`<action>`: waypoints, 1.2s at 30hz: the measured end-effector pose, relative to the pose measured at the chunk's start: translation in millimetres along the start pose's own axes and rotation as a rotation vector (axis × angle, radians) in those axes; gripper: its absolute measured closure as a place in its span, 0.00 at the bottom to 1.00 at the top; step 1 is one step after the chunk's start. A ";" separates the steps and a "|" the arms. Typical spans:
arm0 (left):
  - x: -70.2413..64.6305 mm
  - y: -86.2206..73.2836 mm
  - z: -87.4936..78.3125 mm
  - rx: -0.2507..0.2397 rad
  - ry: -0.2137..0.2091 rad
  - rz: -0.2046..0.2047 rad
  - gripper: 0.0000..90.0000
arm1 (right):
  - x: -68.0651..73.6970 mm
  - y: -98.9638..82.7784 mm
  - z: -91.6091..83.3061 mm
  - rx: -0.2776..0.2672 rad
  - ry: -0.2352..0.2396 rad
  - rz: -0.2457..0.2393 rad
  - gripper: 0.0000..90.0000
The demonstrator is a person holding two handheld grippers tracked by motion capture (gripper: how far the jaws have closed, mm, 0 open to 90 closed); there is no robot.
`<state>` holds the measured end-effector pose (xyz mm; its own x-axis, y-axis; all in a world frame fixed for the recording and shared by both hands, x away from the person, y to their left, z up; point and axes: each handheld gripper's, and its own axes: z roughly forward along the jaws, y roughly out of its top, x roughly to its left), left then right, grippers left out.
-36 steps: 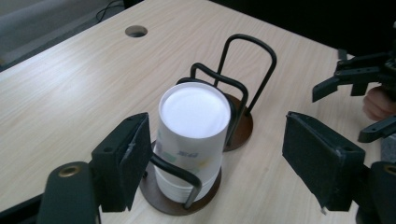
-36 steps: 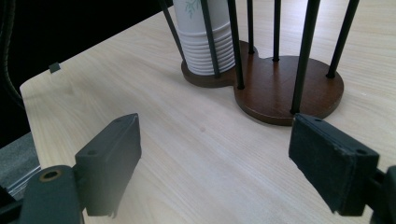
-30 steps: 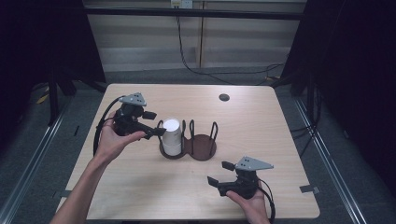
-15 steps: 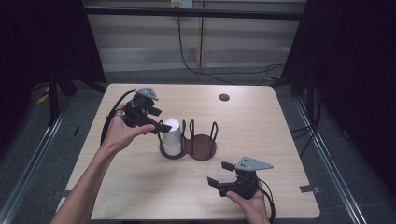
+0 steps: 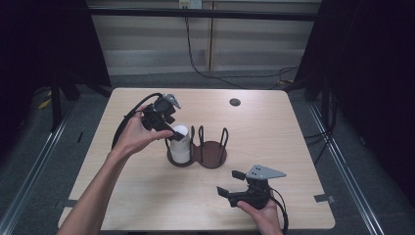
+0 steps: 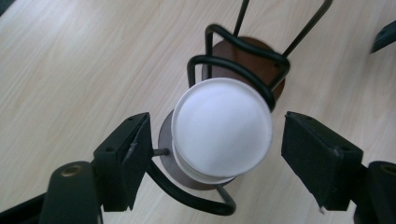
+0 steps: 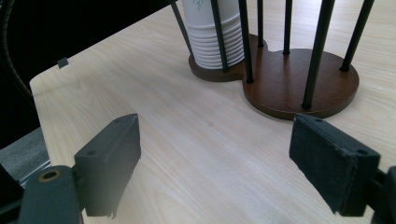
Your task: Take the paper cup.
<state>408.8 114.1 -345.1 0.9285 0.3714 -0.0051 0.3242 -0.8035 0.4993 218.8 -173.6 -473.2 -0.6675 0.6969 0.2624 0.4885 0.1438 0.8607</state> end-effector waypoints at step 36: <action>-8.0 14.5 25.1 0.150 0.007 0.020 0.38 | -0.6 -1.2 0.4 0.011 -0.001 0.007 0.18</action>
<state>410.7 87.8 -359.5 0.9340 0.3571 0.0098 0.3292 -0.8712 0.3642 218.8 -173.9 -474.5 -0.6632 0.6987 0.2683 0.4996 0.1463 0.8538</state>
